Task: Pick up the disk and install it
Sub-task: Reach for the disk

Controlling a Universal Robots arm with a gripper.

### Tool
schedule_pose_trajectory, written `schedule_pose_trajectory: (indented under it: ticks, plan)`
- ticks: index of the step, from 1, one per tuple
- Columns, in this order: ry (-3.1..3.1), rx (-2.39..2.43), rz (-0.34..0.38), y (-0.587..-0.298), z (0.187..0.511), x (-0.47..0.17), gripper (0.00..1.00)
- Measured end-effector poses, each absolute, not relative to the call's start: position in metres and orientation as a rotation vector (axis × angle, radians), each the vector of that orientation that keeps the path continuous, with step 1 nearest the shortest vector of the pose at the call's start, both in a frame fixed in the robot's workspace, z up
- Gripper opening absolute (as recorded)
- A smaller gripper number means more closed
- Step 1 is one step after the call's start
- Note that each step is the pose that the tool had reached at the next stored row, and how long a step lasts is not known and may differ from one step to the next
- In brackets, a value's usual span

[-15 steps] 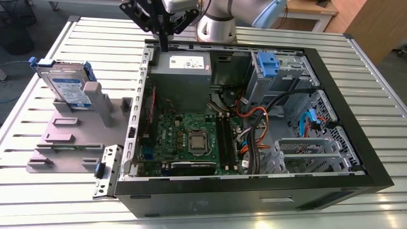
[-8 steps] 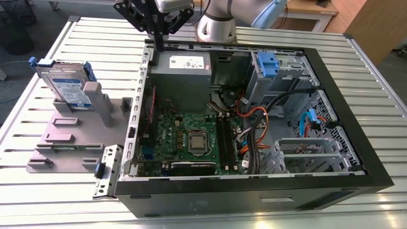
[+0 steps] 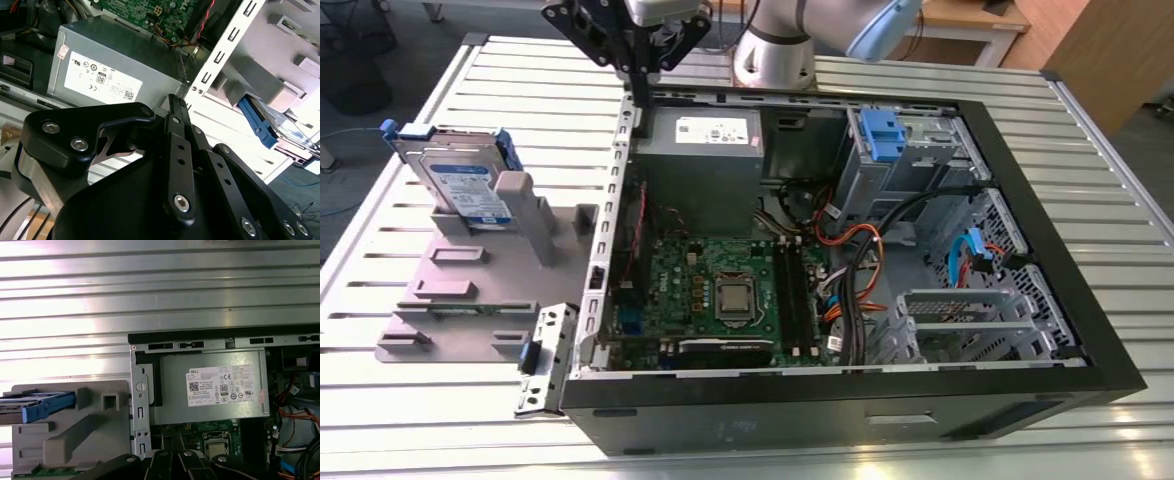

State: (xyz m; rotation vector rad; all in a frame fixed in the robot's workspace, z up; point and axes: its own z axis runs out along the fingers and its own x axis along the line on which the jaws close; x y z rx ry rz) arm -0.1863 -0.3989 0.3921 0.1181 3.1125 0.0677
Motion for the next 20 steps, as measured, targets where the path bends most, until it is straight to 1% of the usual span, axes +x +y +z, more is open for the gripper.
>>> schedule_pose_trajectory:
  ticks: [20]
  plan:
    - [3.112,0.118,0.068,-0.399,0.392,-0.223,0.11]
